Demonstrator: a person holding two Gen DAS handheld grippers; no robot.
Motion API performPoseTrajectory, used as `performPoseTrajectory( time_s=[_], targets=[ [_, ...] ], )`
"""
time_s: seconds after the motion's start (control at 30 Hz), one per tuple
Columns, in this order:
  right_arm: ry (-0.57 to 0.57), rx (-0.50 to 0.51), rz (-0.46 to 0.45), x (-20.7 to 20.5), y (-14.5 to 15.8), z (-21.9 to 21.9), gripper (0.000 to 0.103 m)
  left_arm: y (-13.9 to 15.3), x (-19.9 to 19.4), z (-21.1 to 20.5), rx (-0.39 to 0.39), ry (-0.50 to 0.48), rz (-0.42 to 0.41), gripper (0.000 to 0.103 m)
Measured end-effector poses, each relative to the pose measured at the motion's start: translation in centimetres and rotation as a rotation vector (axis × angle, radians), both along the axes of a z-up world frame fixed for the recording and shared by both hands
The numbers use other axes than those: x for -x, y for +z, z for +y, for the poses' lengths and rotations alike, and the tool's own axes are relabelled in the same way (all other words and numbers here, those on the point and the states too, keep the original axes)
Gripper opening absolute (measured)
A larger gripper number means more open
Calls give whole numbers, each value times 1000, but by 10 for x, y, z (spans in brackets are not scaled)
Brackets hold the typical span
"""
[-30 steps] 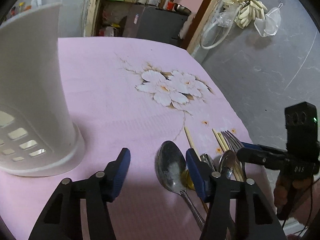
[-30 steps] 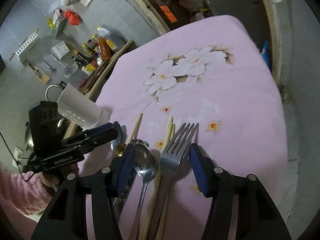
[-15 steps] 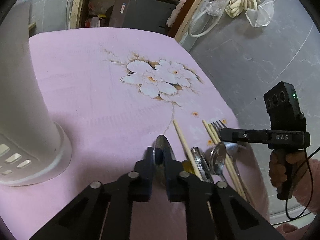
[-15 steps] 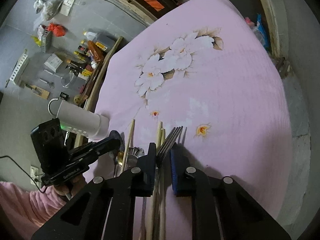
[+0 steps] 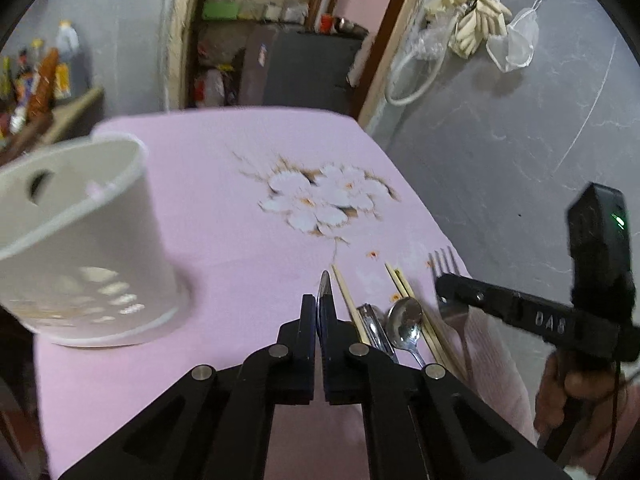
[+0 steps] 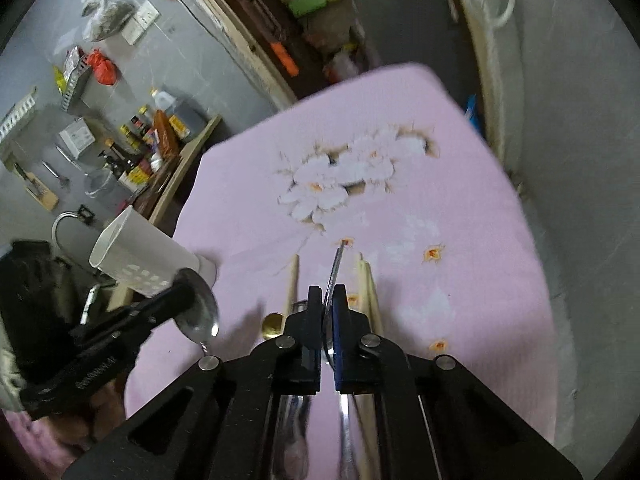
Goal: Organize utensils
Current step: 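Lift the spoon with the left tool while the right tool carries the fork to the caddy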
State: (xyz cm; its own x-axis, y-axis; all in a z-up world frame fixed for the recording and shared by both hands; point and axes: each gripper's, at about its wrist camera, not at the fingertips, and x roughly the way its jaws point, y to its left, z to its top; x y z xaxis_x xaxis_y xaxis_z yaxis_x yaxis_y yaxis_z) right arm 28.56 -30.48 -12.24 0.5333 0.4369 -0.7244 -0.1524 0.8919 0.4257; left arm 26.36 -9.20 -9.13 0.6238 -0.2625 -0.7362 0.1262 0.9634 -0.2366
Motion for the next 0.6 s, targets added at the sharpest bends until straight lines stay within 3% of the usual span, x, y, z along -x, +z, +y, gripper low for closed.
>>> performPoseTrajectory(
  time_s=[0.27,0.43,0.6],
  targets=[
    [-168,0,-164,66,54,-1,2,56,42,26,-57,44,-179,3],
    [-208,-103,-290,89,103,17,2,97,62,60,-77,79,-278,3],
    [-173,-259,-440,82,151,53,2,136,70,108,-114,161,-346,3]
  ],
)
